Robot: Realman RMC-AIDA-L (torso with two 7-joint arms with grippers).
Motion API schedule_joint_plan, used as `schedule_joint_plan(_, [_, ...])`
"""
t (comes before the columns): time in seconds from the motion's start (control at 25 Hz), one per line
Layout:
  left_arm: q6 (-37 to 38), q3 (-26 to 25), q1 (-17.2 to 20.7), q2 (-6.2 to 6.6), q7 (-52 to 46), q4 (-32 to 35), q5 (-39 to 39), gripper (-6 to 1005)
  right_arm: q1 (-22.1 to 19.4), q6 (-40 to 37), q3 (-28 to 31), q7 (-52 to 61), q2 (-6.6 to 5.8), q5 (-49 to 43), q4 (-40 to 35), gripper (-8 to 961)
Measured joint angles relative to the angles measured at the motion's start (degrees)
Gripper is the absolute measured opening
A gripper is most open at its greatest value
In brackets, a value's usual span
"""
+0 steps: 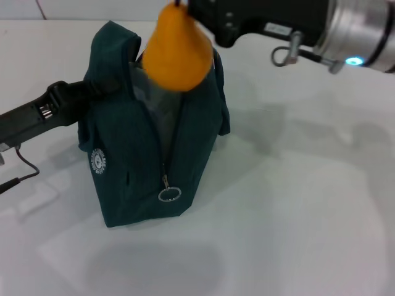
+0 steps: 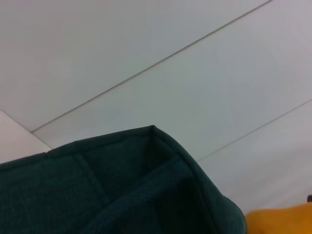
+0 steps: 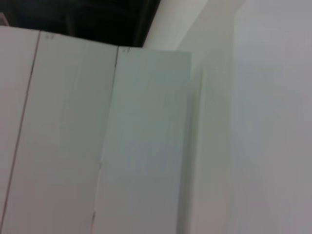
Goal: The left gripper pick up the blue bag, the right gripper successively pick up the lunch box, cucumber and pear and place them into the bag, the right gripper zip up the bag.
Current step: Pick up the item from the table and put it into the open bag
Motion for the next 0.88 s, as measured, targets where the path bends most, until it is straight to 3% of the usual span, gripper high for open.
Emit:
schedule_joint_plan(0.48, [-0.5, -0.2, -0.2, -0.04, 0.9, -0.1, 0.2, 46, 3.1, 7.6, -9.7, -1.9, 0.01, 0.2, 3.6, 26])
schedule_joint_plan(0.88, [-1.3, -0.6, 0.3, -0.01, 0.9, -0.1, 0.0, 46, 2.3, 8.0, -11.5, -2.1, 0.00, 0.7, 4.0, 27])
